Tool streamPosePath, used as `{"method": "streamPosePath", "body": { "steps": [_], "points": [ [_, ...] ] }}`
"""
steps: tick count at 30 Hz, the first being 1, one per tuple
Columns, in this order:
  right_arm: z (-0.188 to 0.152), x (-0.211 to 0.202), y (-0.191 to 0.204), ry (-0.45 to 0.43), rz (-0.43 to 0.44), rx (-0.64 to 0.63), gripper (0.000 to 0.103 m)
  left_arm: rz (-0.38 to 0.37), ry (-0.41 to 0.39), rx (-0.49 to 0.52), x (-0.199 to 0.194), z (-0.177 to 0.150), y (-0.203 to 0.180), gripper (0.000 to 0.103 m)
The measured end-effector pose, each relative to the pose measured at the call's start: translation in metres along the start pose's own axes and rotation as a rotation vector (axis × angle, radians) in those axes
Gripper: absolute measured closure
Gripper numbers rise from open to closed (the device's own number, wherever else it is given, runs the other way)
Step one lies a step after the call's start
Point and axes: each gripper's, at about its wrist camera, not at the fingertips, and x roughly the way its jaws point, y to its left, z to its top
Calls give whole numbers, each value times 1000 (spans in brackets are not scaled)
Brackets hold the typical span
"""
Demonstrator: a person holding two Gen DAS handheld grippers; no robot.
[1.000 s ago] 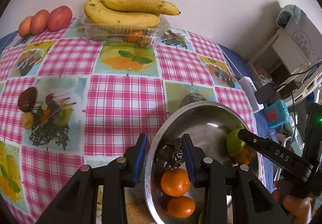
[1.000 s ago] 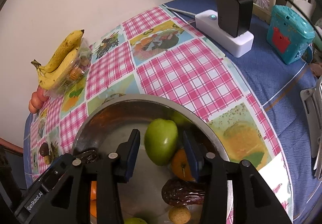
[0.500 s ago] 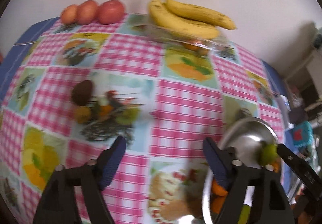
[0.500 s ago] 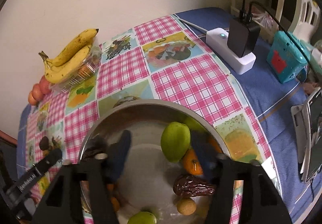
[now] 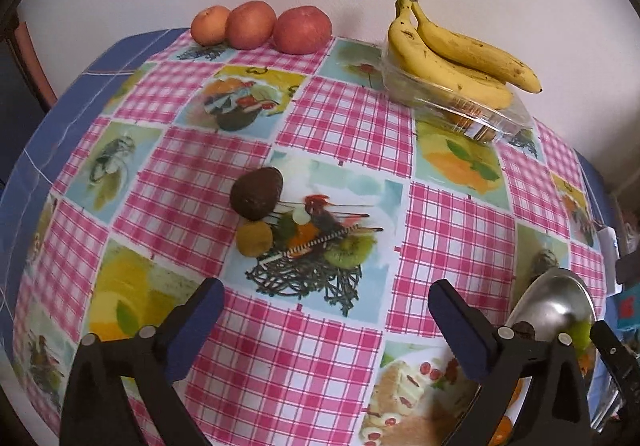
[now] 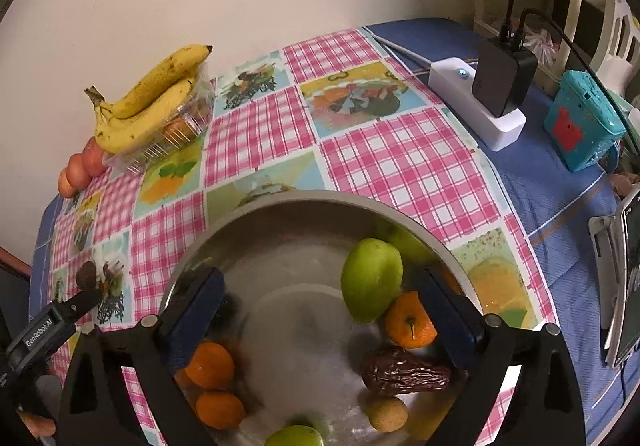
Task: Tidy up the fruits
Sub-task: 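Move both open tools back to the fruit pile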
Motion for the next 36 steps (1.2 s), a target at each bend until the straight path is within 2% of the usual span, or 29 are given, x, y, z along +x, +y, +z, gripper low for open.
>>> {"method": "streamPosePath", "body": {
  "steps": [5, 10, 17, 23, 36],
  "points": [
    [-1, 3, 1, 4, -4, 0, 5, 10, 4, 12, 1, 4, 2, 0],
    [-1, 4, 5, 13, 8, -8, 5, 84, -32, 57, -4, 7, 5, 0],
    [-2, 5, 20, 12, 55, -26, 5, 168, -81, 16, -16, 22, 43, 0],
    [-4, 3, 47, -1, 70, -92, 5, 236, -106, 30, -28, 30, 73, 0],
    [-22, 6, 127, 32, 124, -244, 5, 239, -121, -59, -47, 44, 147, 0]
  ]
}}
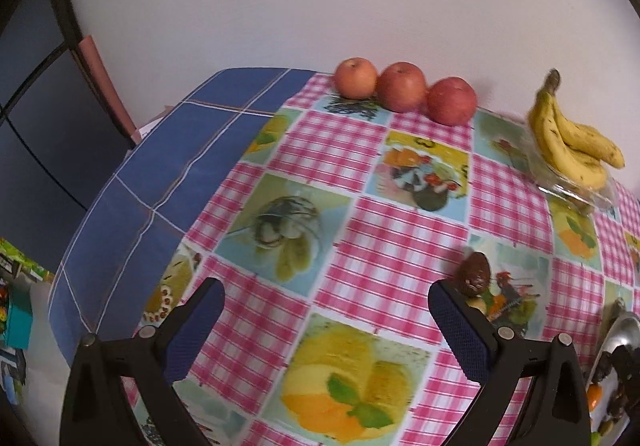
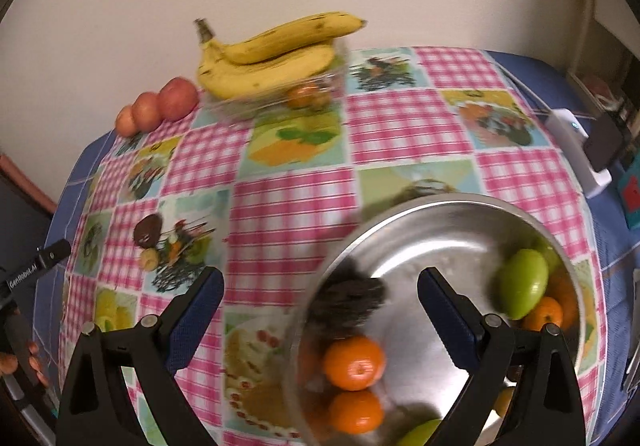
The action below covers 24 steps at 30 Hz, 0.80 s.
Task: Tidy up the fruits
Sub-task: 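Move both open tools back to the fruit pile, then grasp a small brown fruit with the right tool while the left tool grasps a dark brown fruit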
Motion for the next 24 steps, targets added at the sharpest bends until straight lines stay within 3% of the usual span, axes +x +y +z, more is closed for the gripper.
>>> {"method": "streamPosePath", "body": {
  "steps": [6, 10, 15, 19, 21, 24],
  "points": [
    [1, 4, 27, 11, 11, -50, 5, -20, 14, -51, 7, 3, 19, 0],
    [3, 10, 42, 14, 36, -68, 5, -127, 44, -137, 17, 3, 27, 0],
    [5, 24, 74, 5, 78, -126, 5, -205, 89, -133, 35, 0, 12, 1],
    [4, 45, 101, 19, 138, -162, 9, -175, 130, -147, 54, -4, 11, 1],
    [1, 56, 111, 33, 165, -178, 23, -140, 160, -175, 67, -6, 19, 2],
    [-4, 71, 129, 52, 174, -222, 31, -100, 176, -240, 76, -7, 38, 2]
  ]
}}
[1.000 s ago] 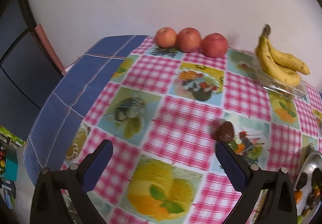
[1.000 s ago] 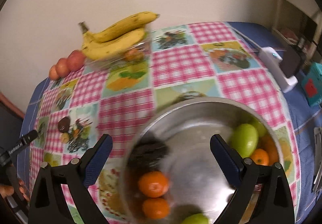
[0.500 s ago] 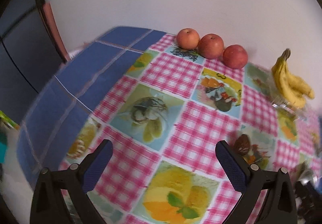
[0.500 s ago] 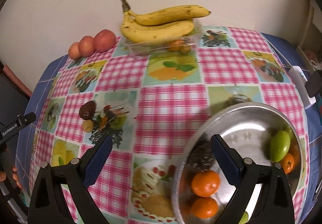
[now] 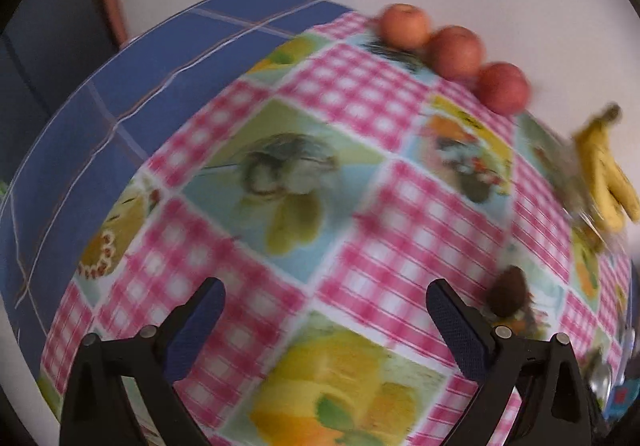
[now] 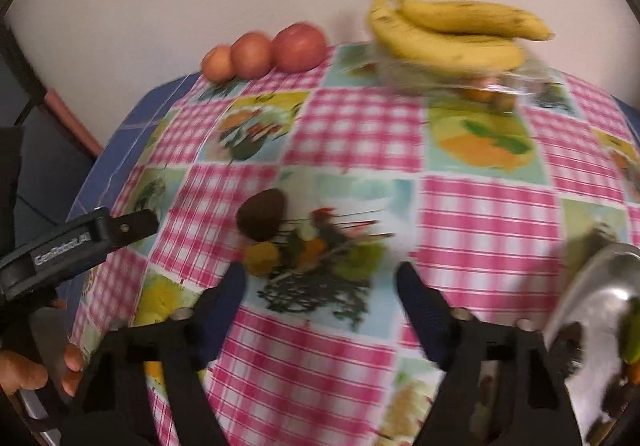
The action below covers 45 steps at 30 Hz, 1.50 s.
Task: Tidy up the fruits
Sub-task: 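Grasp a small brown fruit with the right tool while the left tool grasps a dark brown fruit, then carry both held fruits over the steel plate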
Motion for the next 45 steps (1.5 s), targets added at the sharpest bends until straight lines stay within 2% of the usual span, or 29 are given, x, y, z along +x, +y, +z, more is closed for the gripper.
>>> {"method": "streamPosePath", "body": {
  "steps": [2, 4, 7, 9, 12, 17, 22, 24, 31, 34, 35, 38, 45],
  "points": [
    [0, 10, 8, 10, 11, -24, 33, 15, -8, -15, 1, 3, 7, 2],
    [0, 19, 18, 15, 24, -50, 41, 26, -21, -29, 0, 7, 13, 2],
    [0, 29, 27, 26, 23, -79, 47, 13, -30, -49, 0, 8, 18, 2],
    [-1, 33, 31, 28, 21, -92, 56, 3, -36, -52, 0, 8, 19, 2],
    [-1, 38, 32, 24, 19, -90, 59, -9, -38, -38, 1, 9, 14, 2],
    [0, 41, 31, 10, 16, -85, 75, -56, -33, -23, 2, 9, 1, 2],
    [1, 39, 24, 7, 43, -75, 77, -161, -18, -5, 6, 7, -22, 3],
    [2, 36, 15, 3, 33, -64, 77, -208, -5, 17, 8, 3, -35, 10],
    [6, 18, -44, -22, -36, 58, 77, -353, 39, 88, 12, -10, -81, 19],
    [7, 10, -65, -34, -51, 99, 77, -379, 60, 116, 16, -16, -96, 30],
    [7, 8, -69, -36, -52, 107, 77, -379, 63, 123, 17, -17, -99, 36],
    [8, 0, -79, -47, -51, 128, 77, -397, 92, 141, 24, -23, -109, 65],
    [8, -17, -84, -61, -52, 123, 77, -417, 80, 149, 3, -32, -114, 67]
  ]
}}
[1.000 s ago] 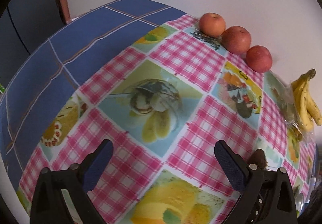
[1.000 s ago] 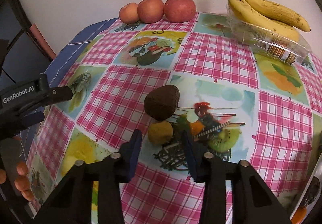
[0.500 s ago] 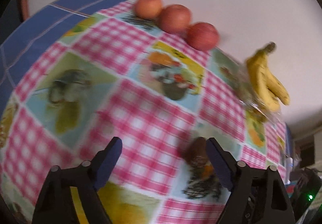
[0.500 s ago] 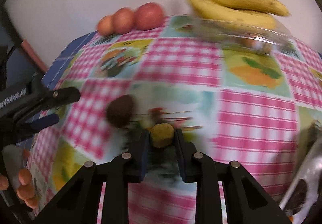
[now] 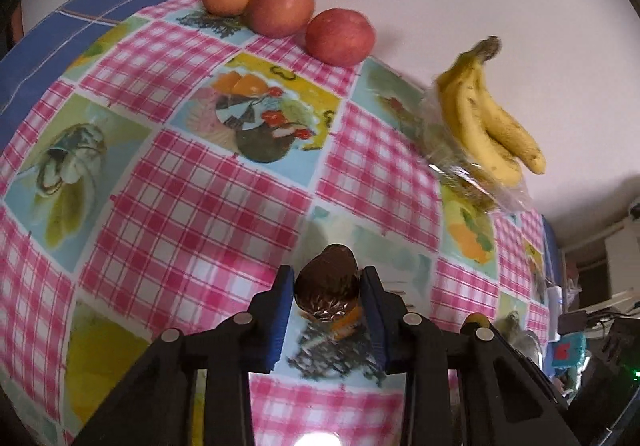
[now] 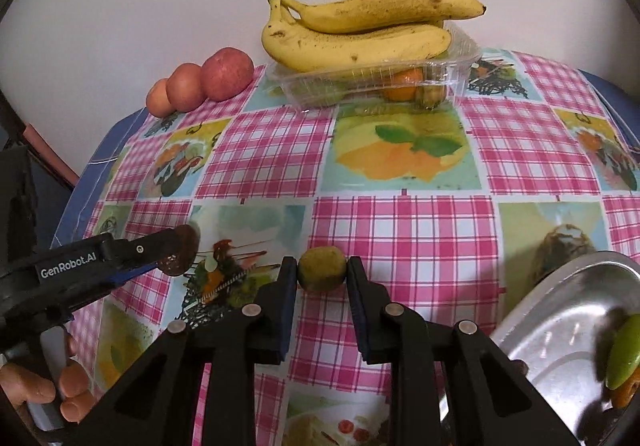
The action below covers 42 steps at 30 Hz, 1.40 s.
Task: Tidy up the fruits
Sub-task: 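Carry both held fruits over the steel plate, then release both fruits into the plate by opening both tools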
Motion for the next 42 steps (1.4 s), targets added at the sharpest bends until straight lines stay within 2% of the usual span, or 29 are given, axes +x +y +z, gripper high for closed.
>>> {"method": "streamPosePath", "body": {
  "steps": [6, 11, 16, 22, 26, 29, 39, 42],
  "points": [
    [-3, -46, -12, -30, -30, 13, 77, -56, -4, 60, -30, -24, -37, 67],
    [-20, -95, -33, -68, -107, 2, 77, -107, 2, 113, -47, -52, -71, 67],
    [-52, -124, -73, -69, -197, 39, 77, -149, 59, 184, -49, -91, -109, 67],
    [-90, -145, -139, -38, -334, 159, 77, -170, 159, 244, -30, -132, -142, 67],
    [-106, -149, -167, -30, -324, 232, 77, -136, 183, 270, -17, -143, -149, 67],
    [-112, -145, -174, -9, -320, 243, 77, -129, 194, 275, -11, -148, -150, 67],
    [-112, -142, -177, -14, -307, 259, 76, -121, 215, 267, -1, -151, -148, 65],
    [-111, -143, -170, -20, -299, 240, 76, -119, 219, 260, -1, -150, -148, 61]
  ]
}}
